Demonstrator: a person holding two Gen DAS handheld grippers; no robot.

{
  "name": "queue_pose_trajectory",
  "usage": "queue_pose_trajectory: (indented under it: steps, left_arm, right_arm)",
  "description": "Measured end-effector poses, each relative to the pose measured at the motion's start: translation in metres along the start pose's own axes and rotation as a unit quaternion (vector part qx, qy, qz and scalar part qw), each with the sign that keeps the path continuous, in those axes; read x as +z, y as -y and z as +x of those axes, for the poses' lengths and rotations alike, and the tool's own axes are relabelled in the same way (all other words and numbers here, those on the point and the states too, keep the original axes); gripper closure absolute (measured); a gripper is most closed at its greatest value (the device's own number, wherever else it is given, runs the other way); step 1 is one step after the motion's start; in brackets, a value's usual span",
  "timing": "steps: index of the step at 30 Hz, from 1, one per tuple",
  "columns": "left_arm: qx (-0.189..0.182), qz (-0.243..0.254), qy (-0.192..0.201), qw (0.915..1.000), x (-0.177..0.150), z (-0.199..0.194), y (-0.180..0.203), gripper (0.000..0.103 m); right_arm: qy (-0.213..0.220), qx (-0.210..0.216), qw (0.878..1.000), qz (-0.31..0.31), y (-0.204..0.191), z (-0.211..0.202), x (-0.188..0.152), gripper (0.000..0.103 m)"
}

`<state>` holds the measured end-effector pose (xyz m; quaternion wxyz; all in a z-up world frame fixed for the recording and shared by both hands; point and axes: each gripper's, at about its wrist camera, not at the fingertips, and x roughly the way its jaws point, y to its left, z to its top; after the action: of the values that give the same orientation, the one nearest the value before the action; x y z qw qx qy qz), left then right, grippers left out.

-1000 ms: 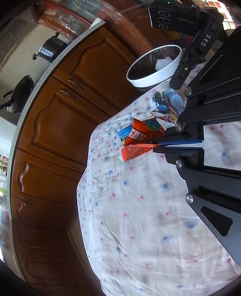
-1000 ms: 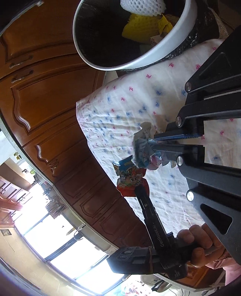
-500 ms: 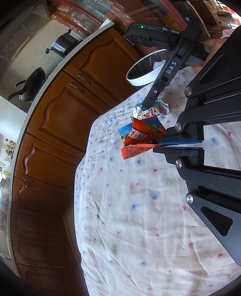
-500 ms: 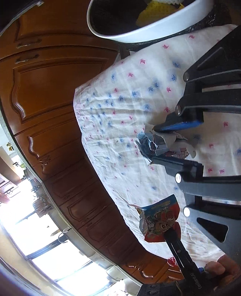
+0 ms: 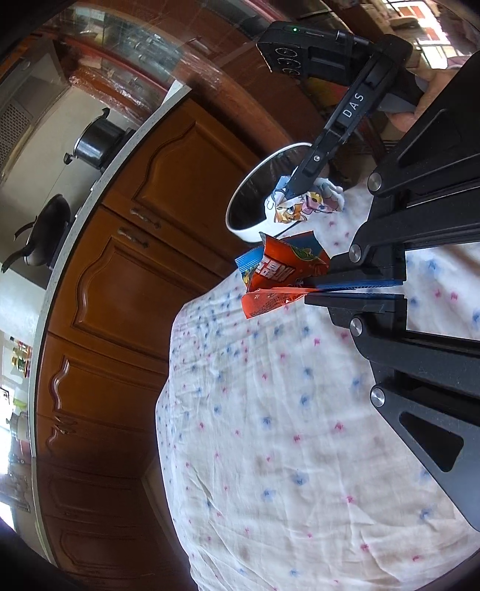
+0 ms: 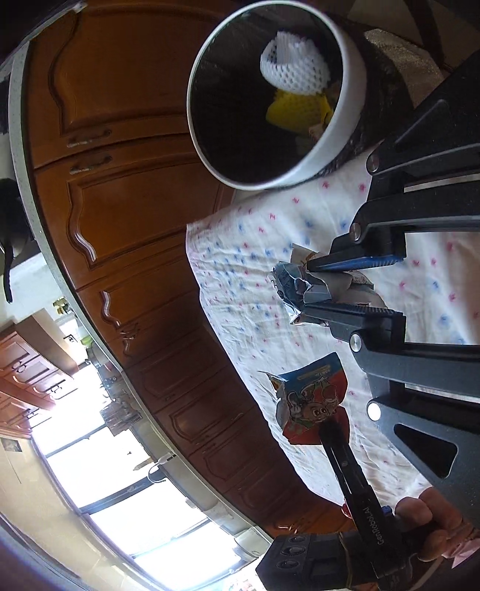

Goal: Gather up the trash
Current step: 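Carry the snack bag and crumpled wrappers over the bin and release both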

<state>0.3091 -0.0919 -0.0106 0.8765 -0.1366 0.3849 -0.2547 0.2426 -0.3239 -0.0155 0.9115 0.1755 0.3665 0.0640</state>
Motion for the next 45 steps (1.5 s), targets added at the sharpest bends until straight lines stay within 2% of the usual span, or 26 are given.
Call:
queue_pose_trajectory:
  steps: [7,14,45]
  left_arm:
    - [-0.002,0.035,-0.005,0.9994,0.001,0.013,0.035,0.103]
    - [0.0,0.06,-0.009,0.9981,0.0,0.025,0.058,0.103]
    - [-0.009,0.126,-0.021,0.9918,0.012,0.066,0.107,0.103]
  right_arm:
    - [0.037,-0.025,0.998,0.032,0.034,-0.045,-0.004,0.087]
    - [0.054,-0.037,0.996,0.052,0.057,-0.067,-0.009,0.086]
    - [0.086,-0.057,0.991,0.084,0.103,-0.098,-0.006,0.086]
